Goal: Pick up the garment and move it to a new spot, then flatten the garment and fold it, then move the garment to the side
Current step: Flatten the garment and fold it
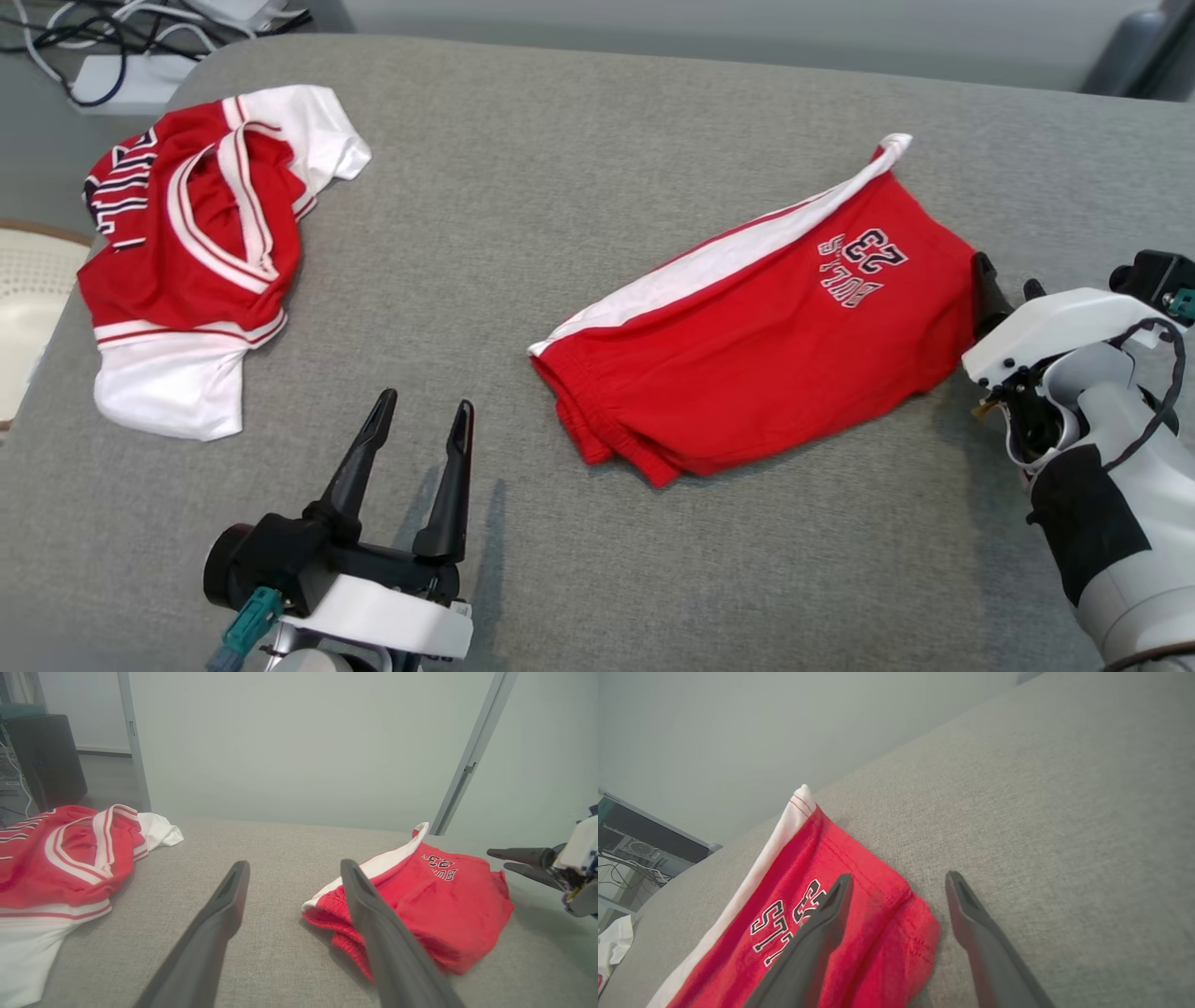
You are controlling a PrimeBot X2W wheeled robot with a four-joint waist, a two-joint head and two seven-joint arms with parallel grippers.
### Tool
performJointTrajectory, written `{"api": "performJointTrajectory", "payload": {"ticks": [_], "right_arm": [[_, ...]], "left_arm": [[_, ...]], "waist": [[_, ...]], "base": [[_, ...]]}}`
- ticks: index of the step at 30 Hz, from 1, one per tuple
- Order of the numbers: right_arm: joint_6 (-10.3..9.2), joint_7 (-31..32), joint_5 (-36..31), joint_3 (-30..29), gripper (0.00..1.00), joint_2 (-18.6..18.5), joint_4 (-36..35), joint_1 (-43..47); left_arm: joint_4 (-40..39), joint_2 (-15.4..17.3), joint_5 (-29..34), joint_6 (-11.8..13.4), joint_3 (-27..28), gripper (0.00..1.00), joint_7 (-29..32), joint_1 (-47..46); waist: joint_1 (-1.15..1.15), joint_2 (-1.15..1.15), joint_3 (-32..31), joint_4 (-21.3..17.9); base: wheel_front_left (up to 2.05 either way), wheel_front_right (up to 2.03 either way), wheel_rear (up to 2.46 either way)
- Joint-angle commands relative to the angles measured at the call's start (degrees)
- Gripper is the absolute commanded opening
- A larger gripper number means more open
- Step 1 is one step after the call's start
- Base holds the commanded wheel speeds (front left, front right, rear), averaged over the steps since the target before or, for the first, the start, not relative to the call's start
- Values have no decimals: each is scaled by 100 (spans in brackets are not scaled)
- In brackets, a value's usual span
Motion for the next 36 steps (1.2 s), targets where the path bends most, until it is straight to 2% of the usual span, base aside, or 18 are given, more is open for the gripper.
{"api": "performJointTrajectory", "payload": {"ticks": [1, 7, 8, 10, 11, 16, 20, 28, 36], "right_arm": [[0, 21, -90, 78, 100, 12, -34, -130], [0, 405, -441, -111, 100, -90, 118, -102], [0, 516, -512, -180, 86, -101, 120, -39], [0, 673, -652, -321, 39, -90, 122, 33], [0, 713, -742, -362, 0, -76, 123, 44], [0, 565, -1102, -489, 0, 103, 124, -9], [0, 270, -1137, -482, 0, 195, 124, 4], [0, -317, -792, -337, 0, 285, -172, 425], [0, -594, -356, -182, 0, 310, -1121, 1338]], "left_arm": [[-128, 40, 2, 41, 133, 100, -34, -255], [-80, 40, -27, 91, -6, 100, -34, -302], [-73, 40, -33, 96, -23, 100, -34, -309], [-59, 40, -48, 105, -54, 100, -34, -321], [-51, 40, -56, 110, -63, 100, -34, -327], [-30, 40, -77, 138, -31, 100, -34, -336], [-43, 40, -86, 127, 8, 100, -34, -313], [-69, 40, -82, 89, 57, 100, -34, -288], [-73, 40, 13, -7, 192, 100, -34, -249]], "waist": [[0, 0, 86, 129], [0, 0, 158, 305], [0, 0, 162, 323], [0, 0, 163, 351], [0, 0, 163, 358], [0, 0, 130, 279], [0, 0, 75, 140], [0, 0, -9, -201], [0, 0, -82, -631]], "base": [[0, 0, 0], [0, 0, 0], [0, 0, 0], [0, 0, 0], [0, 0, 0], [0, 0, 0], [0, 0, 0], [0, 0, 0], [0, 0, 0]]}}
